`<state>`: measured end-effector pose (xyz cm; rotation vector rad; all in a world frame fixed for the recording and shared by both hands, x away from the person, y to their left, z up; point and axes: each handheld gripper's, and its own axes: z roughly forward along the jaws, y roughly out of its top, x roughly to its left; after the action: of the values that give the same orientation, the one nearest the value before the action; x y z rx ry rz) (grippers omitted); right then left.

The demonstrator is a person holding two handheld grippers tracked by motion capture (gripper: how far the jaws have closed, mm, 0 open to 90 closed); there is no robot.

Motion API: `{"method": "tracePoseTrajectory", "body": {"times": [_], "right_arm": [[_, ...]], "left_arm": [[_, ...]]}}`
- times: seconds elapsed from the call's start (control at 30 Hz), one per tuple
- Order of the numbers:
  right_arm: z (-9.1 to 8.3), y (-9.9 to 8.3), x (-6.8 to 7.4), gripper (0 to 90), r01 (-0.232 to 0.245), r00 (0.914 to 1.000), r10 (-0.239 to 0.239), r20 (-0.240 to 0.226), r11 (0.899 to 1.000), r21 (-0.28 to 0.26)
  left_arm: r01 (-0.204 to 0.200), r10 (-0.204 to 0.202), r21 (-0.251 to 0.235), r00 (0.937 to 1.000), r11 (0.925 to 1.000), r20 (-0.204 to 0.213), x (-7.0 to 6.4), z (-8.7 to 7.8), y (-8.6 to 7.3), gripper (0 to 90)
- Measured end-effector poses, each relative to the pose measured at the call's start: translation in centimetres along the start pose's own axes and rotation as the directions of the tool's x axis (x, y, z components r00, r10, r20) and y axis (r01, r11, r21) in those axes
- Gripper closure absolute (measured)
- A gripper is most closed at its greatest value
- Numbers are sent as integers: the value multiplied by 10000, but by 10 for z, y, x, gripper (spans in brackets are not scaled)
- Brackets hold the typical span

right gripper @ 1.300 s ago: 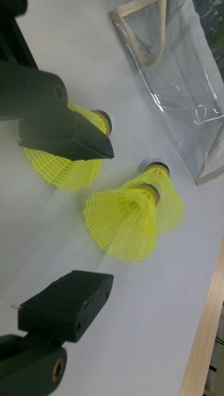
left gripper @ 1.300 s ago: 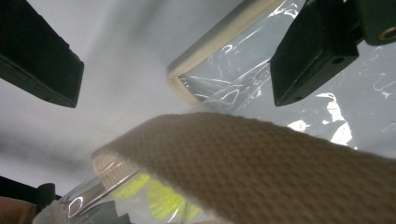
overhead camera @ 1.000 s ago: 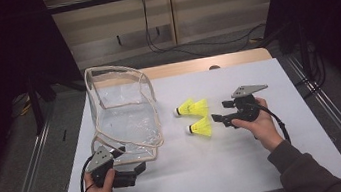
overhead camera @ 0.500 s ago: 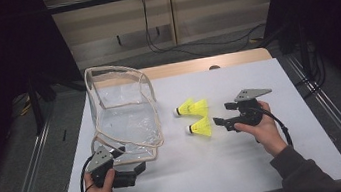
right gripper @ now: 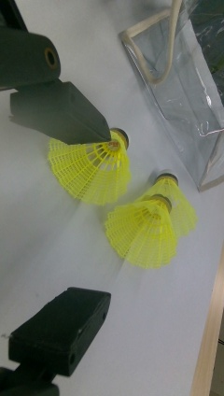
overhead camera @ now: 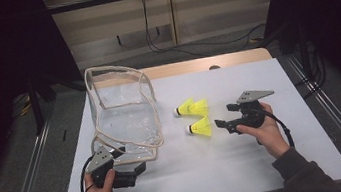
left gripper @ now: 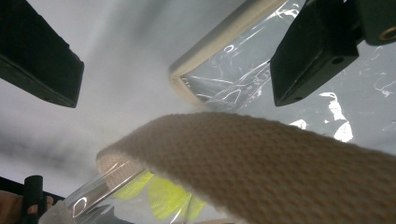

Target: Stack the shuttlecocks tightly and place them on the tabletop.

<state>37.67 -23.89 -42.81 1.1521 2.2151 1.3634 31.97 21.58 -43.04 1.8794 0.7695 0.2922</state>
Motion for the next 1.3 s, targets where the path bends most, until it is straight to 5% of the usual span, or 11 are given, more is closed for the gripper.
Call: {"method": "tracePoseTrajectory", "body": {"times": [0.37, 1.3], "right_arm": [[2, -2, 3, 155, -232, 9985, 233, -503, 9997, 33], [11, -5, 18, 117, 219, 9954, -206, -931, 9997, 132]], "left_arm": [[31, -31, -14, 10000, 10000, 7, 0, 1, 0, 27], [147, -146, -21, 9999, 9999, 61, 0, 2, -1, 27]]}}
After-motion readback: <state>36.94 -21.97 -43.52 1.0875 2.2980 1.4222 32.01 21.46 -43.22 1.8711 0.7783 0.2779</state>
